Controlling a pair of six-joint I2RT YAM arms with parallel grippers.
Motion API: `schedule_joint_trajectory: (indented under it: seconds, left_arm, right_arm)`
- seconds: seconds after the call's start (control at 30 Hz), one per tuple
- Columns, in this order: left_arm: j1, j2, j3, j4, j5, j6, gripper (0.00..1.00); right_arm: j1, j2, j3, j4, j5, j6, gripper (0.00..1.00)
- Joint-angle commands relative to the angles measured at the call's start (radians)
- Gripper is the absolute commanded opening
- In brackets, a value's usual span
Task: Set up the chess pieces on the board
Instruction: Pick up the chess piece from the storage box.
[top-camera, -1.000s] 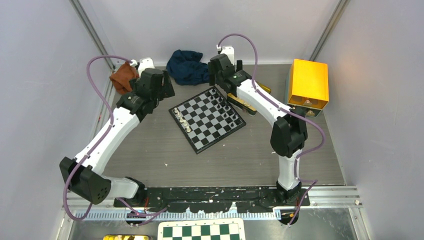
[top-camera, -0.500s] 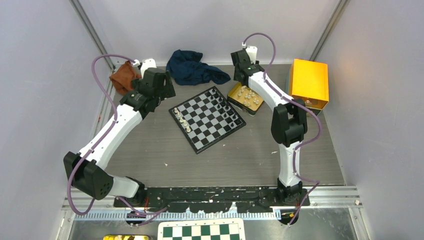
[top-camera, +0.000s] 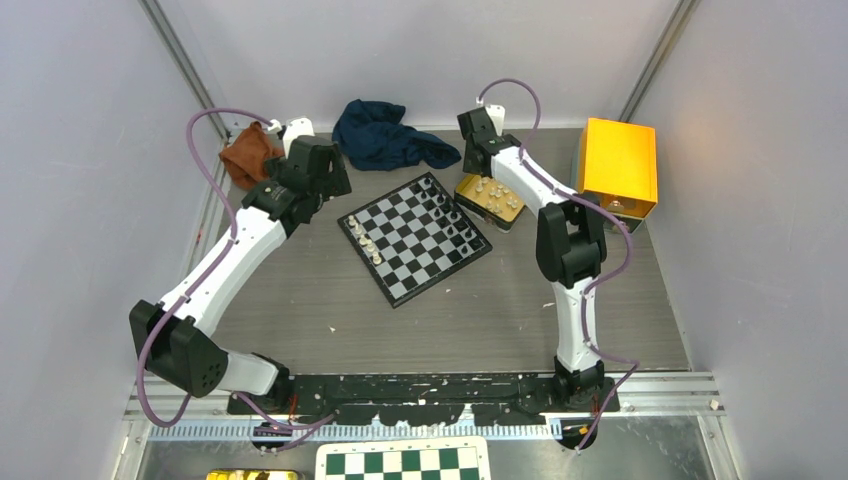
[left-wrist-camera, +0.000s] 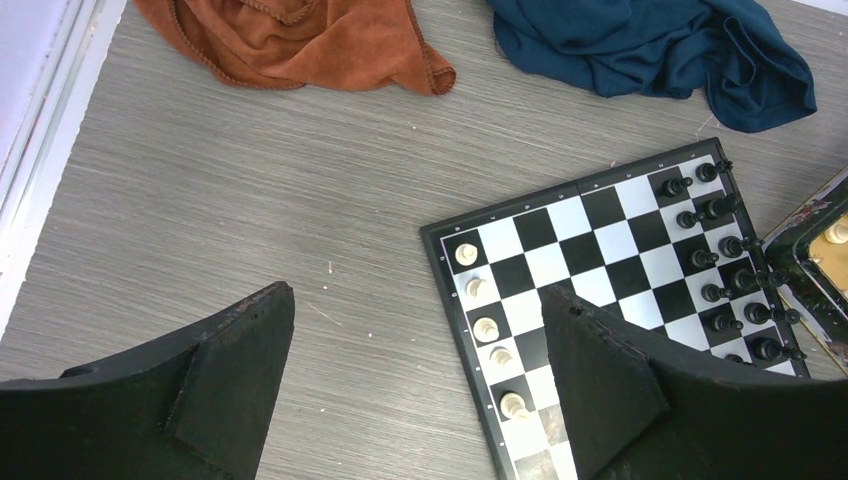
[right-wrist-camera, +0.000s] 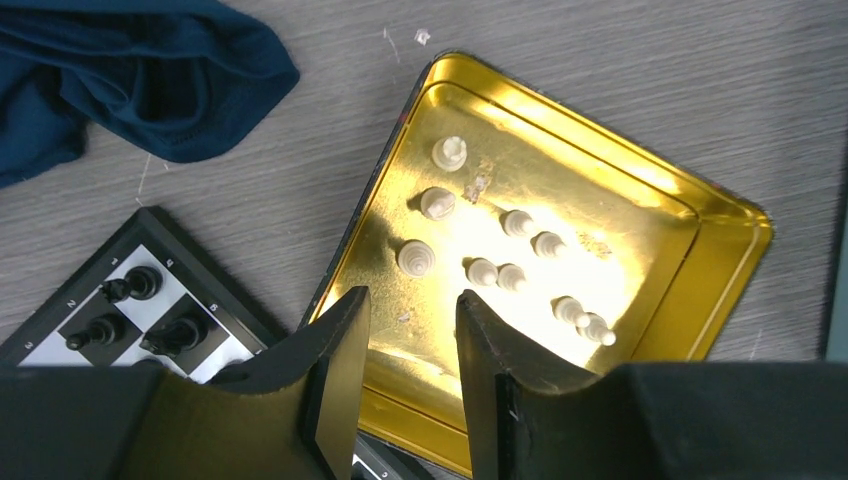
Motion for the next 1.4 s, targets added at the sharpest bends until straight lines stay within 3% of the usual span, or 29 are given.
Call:
schedule_joint_trajectory:
  seconds: [0.0, 0.5, 1.37]
  left_arm:
    - [0.005, -0.002, 0.037, 0.033, -0.023, -0.005, 0.93]
    - [0.005, 0.010, 0.040, 0.036, -0.029, 0.006, 0.93]
    - [0.005, 0.042, 0.048, 0.062, -0.035, 0.033, 0.92]
  right_arm:
    - [-0.006, 0.005, 0.009, 0.017, -0.034, 0.022, 0.42]
    - [-0.020, 0.058, 0.005, 0.027, -0.077, 0.035, 0.35]
    - [-0.045, 0.121, 0.058, 0.023, -0.099, 0.035, 0.34]
